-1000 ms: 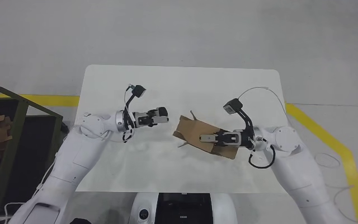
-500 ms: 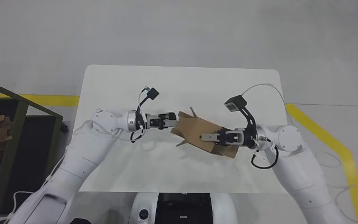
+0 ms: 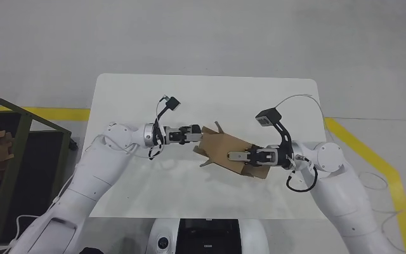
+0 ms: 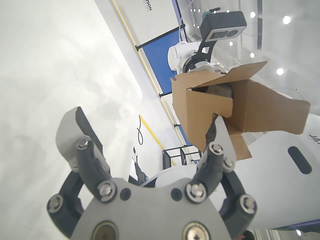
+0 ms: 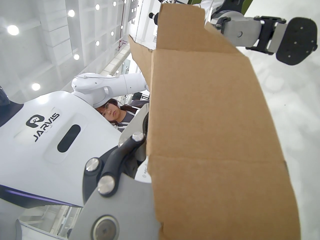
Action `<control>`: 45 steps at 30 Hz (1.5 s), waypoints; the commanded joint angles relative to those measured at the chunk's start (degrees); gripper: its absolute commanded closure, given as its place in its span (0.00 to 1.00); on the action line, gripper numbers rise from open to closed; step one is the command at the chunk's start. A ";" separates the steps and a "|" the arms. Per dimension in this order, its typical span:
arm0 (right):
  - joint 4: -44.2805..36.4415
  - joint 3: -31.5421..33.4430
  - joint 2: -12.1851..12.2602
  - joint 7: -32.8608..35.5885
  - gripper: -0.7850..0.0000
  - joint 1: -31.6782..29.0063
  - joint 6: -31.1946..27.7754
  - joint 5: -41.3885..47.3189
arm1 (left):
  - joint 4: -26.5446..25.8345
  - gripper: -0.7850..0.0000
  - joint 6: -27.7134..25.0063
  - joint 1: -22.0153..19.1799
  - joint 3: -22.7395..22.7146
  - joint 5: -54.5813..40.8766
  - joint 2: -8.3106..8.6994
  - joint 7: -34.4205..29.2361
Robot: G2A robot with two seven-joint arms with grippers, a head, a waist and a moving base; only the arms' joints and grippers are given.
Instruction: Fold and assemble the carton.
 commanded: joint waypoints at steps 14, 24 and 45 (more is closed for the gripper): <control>-0.39 -1.19 0.00 0.05 1.00 0.61 -0.22 0.49 | 1.41 0.00 2.24 -1.98 3.13 -1.87 -0.94 -2.48; 0.94 -3.61 -0.39 -0.38 1.00 2.19 -0.12 0.41 | 1.45 0.00 2.34 -3.57 4.79 -1.61 -1.60 -3.05; 2.77 -4.48 -0.54 -0.81 1.00 3.18 -0.96 1.34 | 1.64 0.00 2.22 -3.84 4.25 -1.53 -1.72 -3.17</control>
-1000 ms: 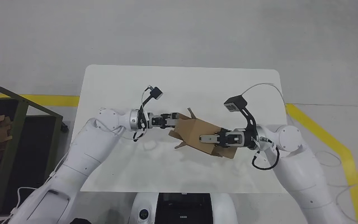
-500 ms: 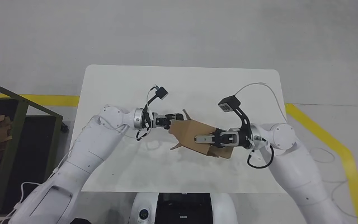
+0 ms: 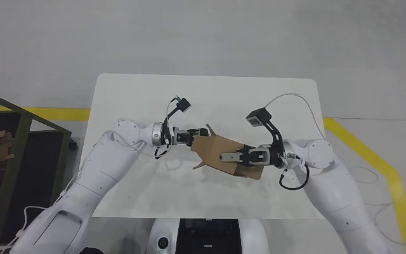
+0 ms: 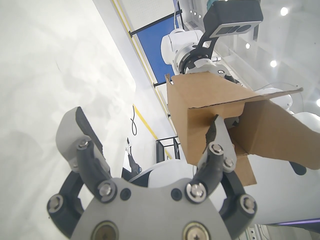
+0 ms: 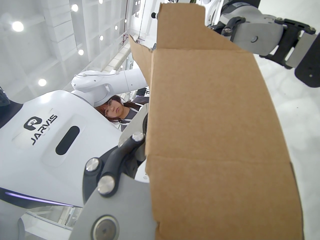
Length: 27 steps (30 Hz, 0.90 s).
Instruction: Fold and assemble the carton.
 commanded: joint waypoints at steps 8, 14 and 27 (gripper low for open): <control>1.52 3.54 0.46 -2.18 1.00 -1.53 -1.38 2.46 | -0.56 0.00 -0.82 1.61 -2.41 0.30 0.67 0.35; 2.51 4.77 0.51 -4.35 1.00 -2.28 -1.41 4.04 | -1.86 0.00 -0.88 3.37 -3.88 0.42 1.17 0.48; 6.88 3.77 0.50 1.26 1.00 -0.11 4.16 6.42 | -7.10 0.00 -15.66 7.84 -10.79 12.31 2.71 8.35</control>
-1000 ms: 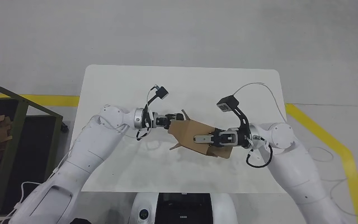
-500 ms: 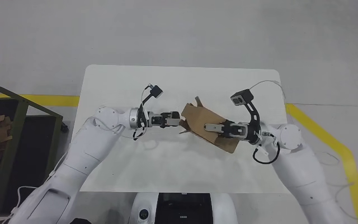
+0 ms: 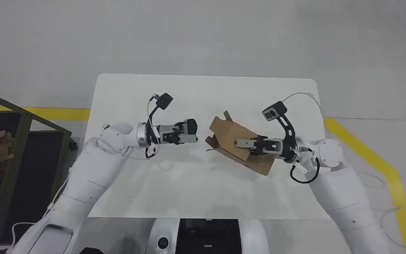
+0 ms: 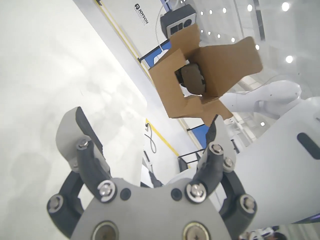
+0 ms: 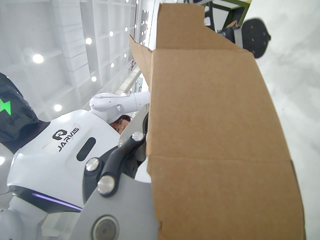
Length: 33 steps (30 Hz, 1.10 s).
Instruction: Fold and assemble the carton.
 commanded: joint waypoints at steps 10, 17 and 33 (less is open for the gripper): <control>5.31 -1.01 -0.32 3.75 1.00 4.99 1.52 -0.15 | -5.42 0.00 -9.90 3.79 -4.76 15.35 1.06 10.54; 5.65 -0.60 -0.32 3.12 1.00 5.35 1.38 0.24 | -5.42 0.00 -9.90 3.79 -4.76 15.35 1.06 10.54; 5.65 -0.60 -0.32 3.12 1.00 5.35 1.38 0.24 | -3.91 0.00 -12.63 3.89 -6.20 31.73 0.00 28.14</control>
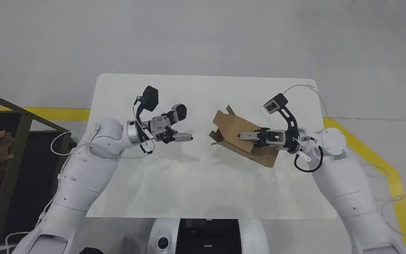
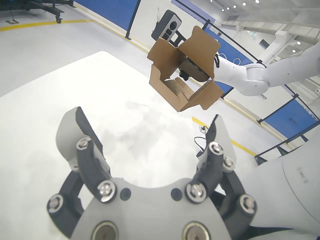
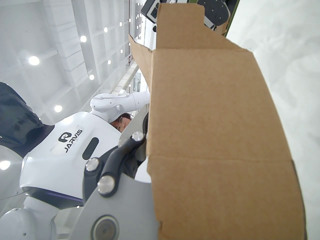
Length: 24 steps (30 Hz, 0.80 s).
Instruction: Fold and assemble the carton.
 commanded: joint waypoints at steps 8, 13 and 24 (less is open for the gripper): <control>0.00 0.00 0.00 0.00 1.00 0.00 0.00 0.00 | 4.25 0.00 -1.34 -1.92 0.80 16.41 -0.81 15.13; 0.00 0.00 0.00 0.00 1.00 0.00 0.00 0.00 | 4.21 0.00 -1.34 -2.70 2.70 24.03 -0.60 21.72; 0.00 0.00 0.00 0.00 1.00 0.00 0.00 0.00 | 5.93 0.00 -1.34 -6.34 11.51 34.38 2.41 30.59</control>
